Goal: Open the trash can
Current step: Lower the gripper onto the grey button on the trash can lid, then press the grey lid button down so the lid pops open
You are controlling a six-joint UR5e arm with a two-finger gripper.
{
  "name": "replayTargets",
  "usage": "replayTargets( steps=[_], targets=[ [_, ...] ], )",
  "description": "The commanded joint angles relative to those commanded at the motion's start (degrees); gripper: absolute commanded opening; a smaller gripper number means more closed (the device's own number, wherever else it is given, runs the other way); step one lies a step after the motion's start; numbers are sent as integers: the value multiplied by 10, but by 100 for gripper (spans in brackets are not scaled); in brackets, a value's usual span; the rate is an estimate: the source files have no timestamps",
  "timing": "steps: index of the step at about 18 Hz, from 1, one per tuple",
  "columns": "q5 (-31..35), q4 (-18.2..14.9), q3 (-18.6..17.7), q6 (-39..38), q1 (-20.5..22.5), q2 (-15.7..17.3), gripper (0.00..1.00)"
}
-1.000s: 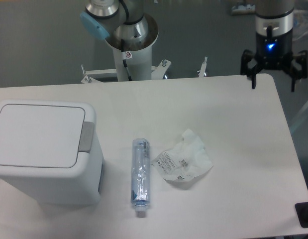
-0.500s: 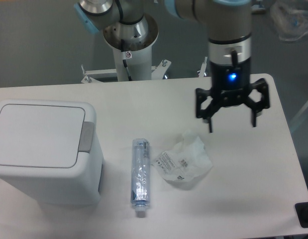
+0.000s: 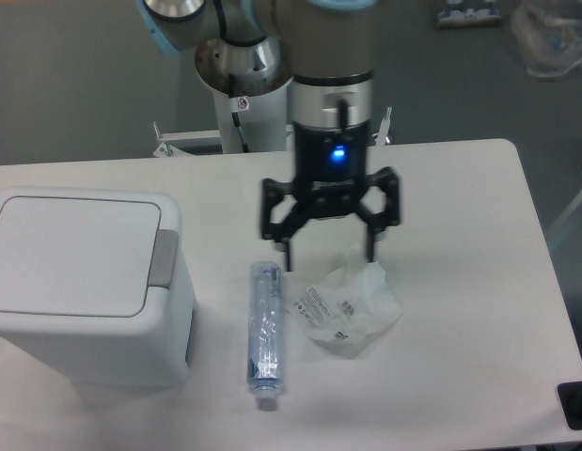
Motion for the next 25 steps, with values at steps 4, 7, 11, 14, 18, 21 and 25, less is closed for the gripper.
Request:
replayTargets(
  steps=[4, 7, 11, 14, 18, 21, 25],
  targets=[
    [0, 1, -29, -4, -25, 16, 100],
    [0, 1, -32, -11, -30, 15, 100],
    [0, 1, -33, -13, -43, 14, 100],
    [1, 1, -38, -16, -46, 12, 100],
    [1, 1, -41, -16, -47, 9, 100],
    [2, 1, -46, -14, -47, 9, 100],
    [2, 1, -49, -14, -47, 8, 100]
  ],
)
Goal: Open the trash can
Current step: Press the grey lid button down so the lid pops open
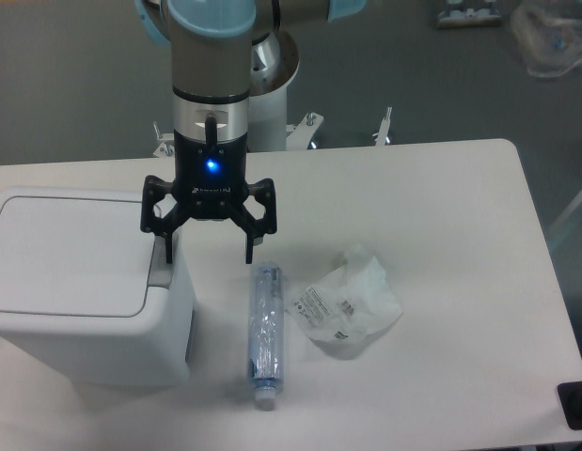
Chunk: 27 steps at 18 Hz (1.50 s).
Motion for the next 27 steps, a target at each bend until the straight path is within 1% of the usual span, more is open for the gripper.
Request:
replayTargets(
  steps=[22, 27],
  targets=[
    [0, 1, -2, 4, -1, -5, 100],
    [-7, 0, 29, 0, 3, 8, 100]
  ],
)
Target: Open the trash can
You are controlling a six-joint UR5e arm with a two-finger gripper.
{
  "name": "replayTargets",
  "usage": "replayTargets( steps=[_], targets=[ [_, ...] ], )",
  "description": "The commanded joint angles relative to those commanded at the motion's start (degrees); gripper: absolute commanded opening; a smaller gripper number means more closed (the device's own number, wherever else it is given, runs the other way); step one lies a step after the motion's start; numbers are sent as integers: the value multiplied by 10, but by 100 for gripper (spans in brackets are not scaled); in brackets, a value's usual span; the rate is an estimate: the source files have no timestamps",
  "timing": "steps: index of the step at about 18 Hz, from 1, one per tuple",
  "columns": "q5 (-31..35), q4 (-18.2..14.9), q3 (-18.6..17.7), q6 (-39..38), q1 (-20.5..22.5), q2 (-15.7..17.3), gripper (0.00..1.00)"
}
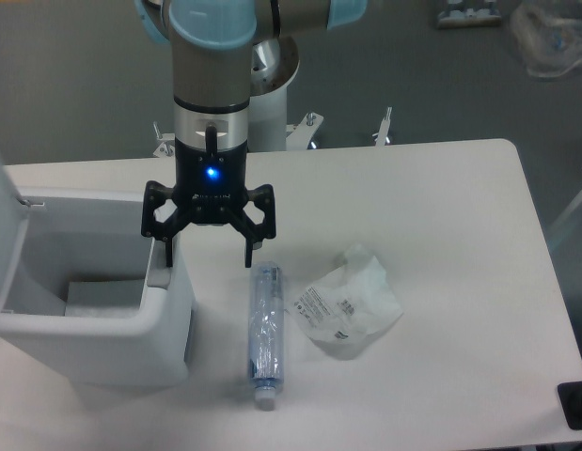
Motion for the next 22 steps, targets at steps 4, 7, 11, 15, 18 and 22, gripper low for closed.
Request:
replayTargets(
  steps=[4, 7, 11, 15, 18, 22],
  targets=[
    [5, 0, 23, 4, 30, 1, 100],
    [10, 3, 24, 29, 91, -5, 100],
    [52, 0, 22, 119, 167, -37, 100],
    [109, -2, 18, 233, 204, -52, 100],
    [165, -8, 15, 337, 217, -54, 100],
    [168, -8, 14, 343, 223, -54, 100]
  ],
)
